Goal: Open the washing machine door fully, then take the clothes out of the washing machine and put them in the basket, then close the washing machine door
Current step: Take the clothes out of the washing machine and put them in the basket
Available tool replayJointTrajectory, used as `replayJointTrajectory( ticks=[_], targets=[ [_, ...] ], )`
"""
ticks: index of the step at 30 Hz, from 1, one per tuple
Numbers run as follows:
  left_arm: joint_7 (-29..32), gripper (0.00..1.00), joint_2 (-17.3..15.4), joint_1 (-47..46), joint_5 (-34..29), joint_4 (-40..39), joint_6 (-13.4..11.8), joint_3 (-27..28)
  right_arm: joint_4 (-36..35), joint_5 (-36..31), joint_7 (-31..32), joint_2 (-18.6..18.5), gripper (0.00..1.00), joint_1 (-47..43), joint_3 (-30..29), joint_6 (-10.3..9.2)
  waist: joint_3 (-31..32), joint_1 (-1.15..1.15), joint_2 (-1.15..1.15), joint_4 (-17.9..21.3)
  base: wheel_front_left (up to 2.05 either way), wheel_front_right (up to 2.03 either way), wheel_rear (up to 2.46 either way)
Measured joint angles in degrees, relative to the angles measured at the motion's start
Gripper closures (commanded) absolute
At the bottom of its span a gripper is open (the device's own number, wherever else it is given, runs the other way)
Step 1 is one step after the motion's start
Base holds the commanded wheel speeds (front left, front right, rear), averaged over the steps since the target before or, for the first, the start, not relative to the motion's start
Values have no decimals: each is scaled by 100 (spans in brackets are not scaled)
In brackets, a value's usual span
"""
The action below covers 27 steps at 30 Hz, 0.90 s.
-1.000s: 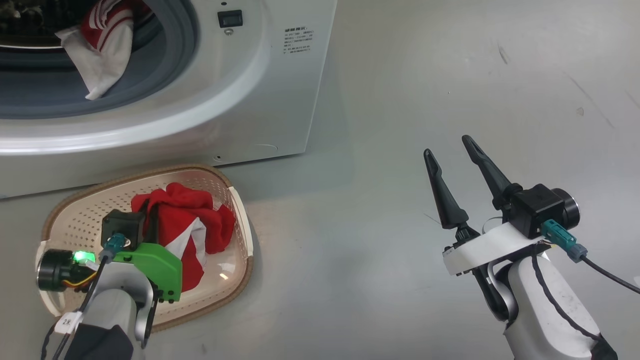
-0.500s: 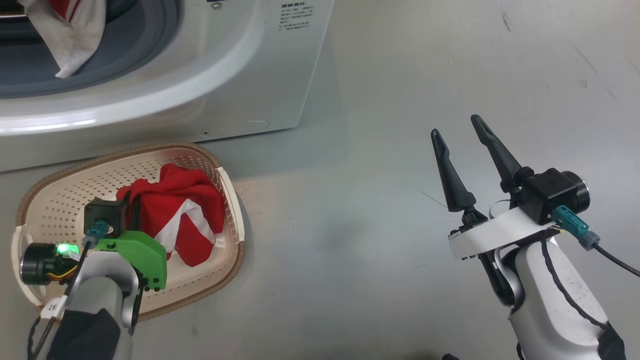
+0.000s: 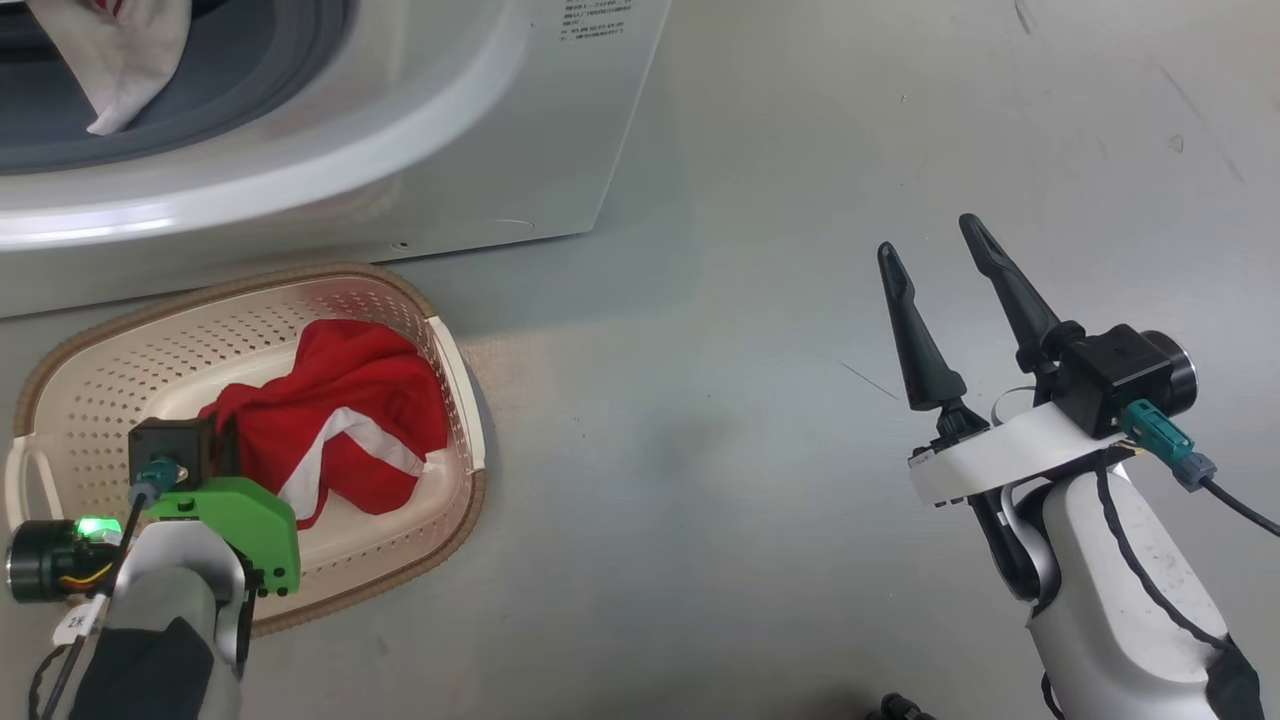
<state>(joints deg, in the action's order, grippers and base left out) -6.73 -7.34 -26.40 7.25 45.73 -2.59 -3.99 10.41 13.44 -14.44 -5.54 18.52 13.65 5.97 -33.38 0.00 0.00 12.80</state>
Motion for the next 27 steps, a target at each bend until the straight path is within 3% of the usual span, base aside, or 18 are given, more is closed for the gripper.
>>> replayJointTrajectory(
  ticks=[5, 6, 7, 8, 9, 27],
  targets=[
    [-92, 100, 25, -121, 63, 216, -43, 59, 0, -14, 0, 2, 0, 4, 2, 1, -30, 0, 0, 1, 0, 0, 0],
    [-92, 95, 25, -121, 63, 216, -43, 59, 0, -14, 0, 2, 0, 4, 2, 1, -30, 0, 0, 1, 0, 0, 0],
    [-123, 61, 37, -137, 71, 241, -47, 62, 0, -25, 0, 3, 0, 5, 2, 1, -34, 0, 0, 2, 0, 0, 0],
    [-148, 18, 48, -161, 70, 274, -47, 58, 0, -32, 0, 3, 0, 7, 0, 1, -38, 0, 0, 1, 0, 0, 0],
    [-155, 0, 57, -190, 70, 312, -49, 54, 0, -33, 0, 3, 0, 9, -2, 1, -41, 0, 0, 0, 0, 0, 0],
    [-589, 0, 148, -472, 33, 776, -12, -65, 76, -41, 0, 13, 0, 94, -52, 1, 210, 0, 0, -91, 0, 0, 0]
  ],
)
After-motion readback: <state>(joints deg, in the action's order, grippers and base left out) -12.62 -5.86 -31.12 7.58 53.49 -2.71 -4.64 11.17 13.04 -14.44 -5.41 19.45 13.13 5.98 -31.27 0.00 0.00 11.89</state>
